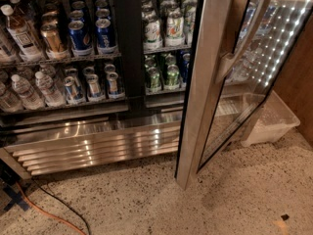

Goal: Open right fridge door

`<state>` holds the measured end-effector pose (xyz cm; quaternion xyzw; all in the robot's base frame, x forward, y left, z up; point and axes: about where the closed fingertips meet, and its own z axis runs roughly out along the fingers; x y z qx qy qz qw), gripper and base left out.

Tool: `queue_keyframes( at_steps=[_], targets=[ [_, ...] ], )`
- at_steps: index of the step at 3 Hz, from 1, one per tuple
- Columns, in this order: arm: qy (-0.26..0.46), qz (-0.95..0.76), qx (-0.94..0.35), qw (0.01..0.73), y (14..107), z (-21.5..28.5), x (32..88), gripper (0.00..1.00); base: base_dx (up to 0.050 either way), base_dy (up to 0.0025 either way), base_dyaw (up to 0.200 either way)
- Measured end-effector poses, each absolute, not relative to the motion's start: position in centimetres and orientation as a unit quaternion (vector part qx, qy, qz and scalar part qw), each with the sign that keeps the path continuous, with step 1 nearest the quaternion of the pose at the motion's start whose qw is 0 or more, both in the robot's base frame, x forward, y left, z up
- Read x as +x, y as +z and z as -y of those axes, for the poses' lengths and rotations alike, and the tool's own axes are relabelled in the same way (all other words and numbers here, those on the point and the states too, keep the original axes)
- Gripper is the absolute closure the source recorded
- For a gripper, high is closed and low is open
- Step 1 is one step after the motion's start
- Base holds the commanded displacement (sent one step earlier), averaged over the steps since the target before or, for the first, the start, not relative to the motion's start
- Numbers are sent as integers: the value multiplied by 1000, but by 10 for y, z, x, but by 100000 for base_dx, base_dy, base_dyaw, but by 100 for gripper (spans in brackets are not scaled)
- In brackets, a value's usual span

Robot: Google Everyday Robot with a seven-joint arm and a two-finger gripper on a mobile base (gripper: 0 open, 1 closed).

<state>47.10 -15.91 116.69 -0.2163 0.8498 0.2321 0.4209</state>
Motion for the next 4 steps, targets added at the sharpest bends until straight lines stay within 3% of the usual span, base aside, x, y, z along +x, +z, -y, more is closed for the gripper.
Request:
queue_keyframes(
  at_steps=[1,2,3,4],
  targets=[
    [230,-851,-214,421,1167,161,472,12,0,0,0],
    [195,-863,-183,428,1181,182,470,0,0,0,0],
    [133,-872,-114,457,1246,226,403,0,0,0,0],
    [71,-859,-3,507,1307,270,304,0,0,0,0]
  ],
)
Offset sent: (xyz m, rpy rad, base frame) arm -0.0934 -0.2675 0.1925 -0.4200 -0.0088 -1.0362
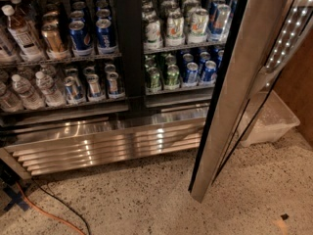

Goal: Open right fridge door

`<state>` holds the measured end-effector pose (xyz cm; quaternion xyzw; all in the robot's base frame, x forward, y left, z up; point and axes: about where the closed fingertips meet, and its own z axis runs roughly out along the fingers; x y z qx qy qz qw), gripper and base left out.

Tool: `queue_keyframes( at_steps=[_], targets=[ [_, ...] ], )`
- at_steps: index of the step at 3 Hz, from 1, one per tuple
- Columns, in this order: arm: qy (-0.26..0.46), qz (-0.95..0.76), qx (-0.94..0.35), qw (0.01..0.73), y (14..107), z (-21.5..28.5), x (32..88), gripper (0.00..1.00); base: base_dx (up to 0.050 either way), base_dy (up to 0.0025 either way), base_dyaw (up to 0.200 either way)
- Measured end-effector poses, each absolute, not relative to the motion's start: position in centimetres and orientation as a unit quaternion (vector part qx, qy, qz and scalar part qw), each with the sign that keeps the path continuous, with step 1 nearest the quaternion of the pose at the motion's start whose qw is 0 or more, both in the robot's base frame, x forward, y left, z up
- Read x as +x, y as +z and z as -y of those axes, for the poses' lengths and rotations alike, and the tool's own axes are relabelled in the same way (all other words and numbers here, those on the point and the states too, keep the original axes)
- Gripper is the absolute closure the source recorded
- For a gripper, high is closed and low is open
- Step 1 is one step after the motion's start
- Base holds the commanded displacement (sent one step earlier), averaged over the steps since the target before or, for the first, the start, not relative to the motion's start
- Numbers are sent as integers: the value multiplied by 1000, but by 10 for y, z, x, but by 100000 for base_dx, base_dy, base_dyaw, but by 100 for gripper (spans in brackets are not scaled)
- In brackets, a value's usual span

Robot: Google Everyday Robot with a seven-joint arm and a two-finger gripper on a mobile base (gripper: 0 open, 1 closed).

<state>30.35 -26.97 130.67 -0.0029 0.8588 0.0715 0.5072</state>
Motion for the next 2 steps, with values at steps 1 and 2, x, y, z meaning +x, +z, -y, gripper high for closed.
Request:
queue_keyframes(
  at_steps=[1,2],
  targets=[
    [34,-849,61,524,1319,302,280,0,0,0,0],
    [34,-849,61,524,1319,302,280,0,0,0,0]
  ],
)
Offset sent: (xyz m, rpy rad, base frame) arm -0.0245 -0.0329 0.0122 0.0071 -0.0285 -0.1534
